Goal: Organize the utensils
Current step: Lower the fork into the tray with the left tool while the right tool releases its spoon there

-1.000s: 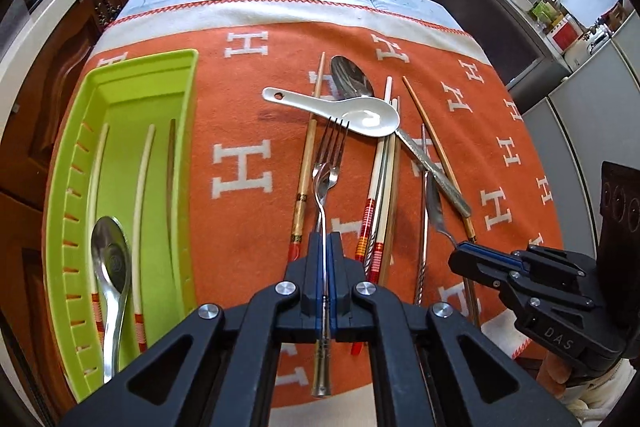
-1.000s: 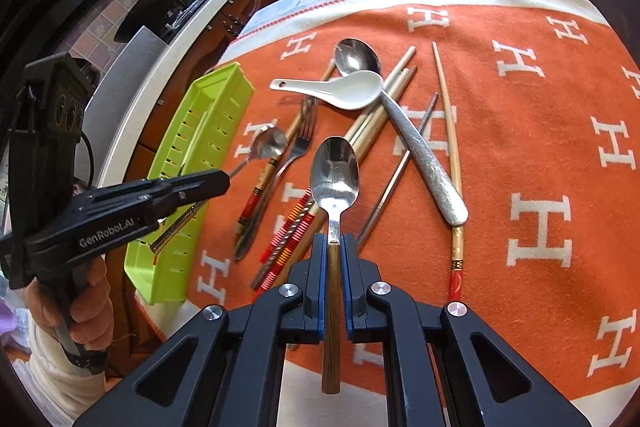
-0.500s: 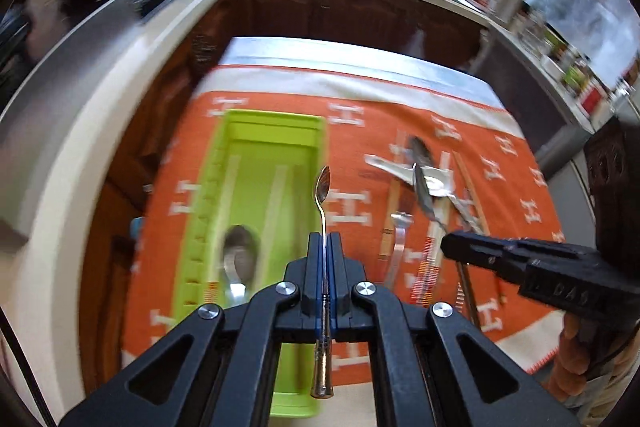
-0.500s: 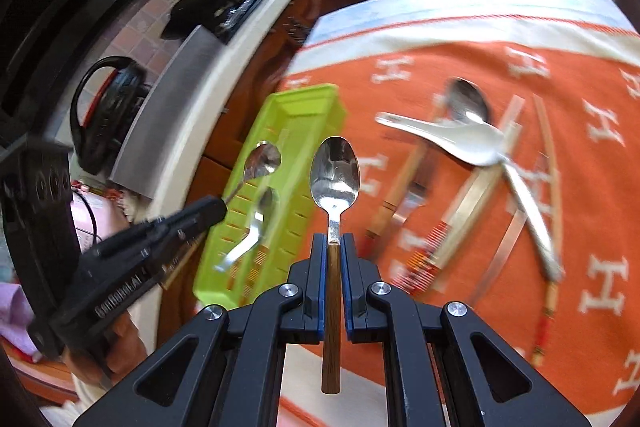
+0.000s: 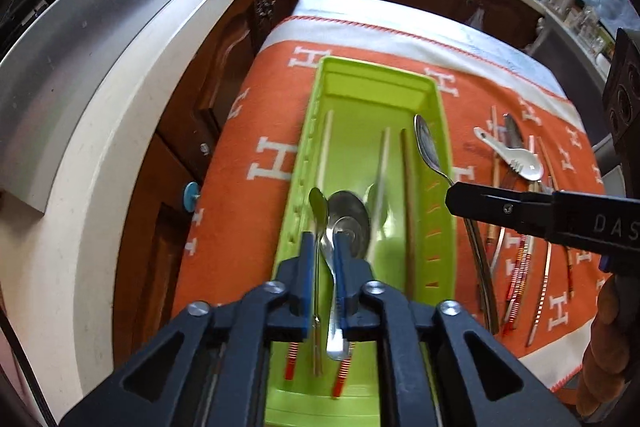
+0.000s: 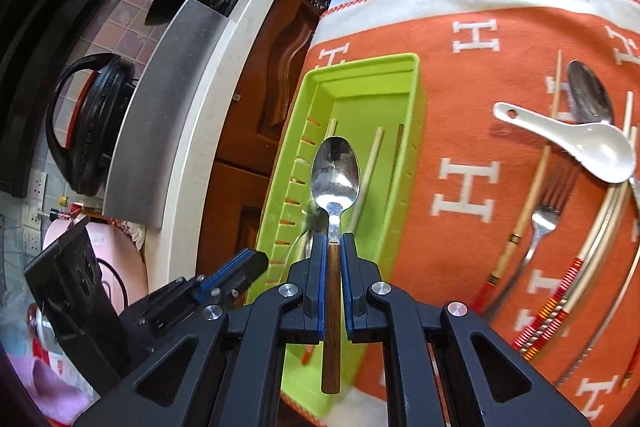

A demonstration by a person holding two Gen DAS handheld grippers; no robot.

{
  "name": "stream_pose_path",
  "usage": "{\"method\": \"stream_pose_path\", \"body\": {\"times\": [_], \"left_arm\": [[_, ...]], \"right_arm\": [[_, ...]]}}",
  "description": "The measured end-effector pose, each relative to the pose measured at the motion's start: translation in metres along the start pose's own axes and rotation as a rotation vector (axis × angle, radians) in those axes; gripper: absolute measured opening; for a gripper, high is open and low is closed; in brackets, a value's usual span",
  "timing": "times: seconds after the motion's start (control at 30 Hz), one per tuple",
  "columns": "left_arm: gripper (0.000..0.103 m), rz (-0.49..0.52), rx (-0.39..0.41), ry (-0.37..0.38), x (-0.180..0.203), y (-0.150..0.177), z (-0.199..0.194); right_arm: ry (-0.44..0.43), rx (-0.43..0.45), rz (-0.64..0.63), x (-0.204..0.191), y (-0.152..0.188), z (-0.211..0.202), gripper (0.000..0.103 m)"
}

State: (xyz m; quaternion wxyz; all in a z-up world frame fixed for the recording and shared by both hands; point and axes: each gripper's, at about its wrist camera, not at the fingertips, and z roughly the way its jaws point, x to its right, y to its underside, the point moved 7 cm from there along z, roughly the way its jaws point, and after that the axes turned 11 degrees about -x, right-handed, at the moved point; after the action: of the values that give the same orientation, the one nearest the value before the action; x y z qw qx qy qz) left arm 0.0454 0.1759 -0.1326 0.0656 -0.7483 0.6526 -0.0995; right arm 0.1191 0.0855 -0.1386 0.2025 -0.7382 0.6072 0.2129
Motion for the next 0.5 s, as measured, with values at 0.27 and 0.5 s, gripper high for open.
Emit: {"method": "stream_pose_path", "body": {"times": [0.27,0.5], "left_arm": [[0.026,-0.01,0.049,-0.041,-0.001,-0.007,-0.022],[0.027,0.015,0.043,-0.044,0.018,-0.006,-0.025]], "right_arm": [[0.033,-0.001,-0.018,0.0,0.001,0.015,0.014],[0.071,0.023,-0.042,0.017,0.018,-0.011,0.014]]}}
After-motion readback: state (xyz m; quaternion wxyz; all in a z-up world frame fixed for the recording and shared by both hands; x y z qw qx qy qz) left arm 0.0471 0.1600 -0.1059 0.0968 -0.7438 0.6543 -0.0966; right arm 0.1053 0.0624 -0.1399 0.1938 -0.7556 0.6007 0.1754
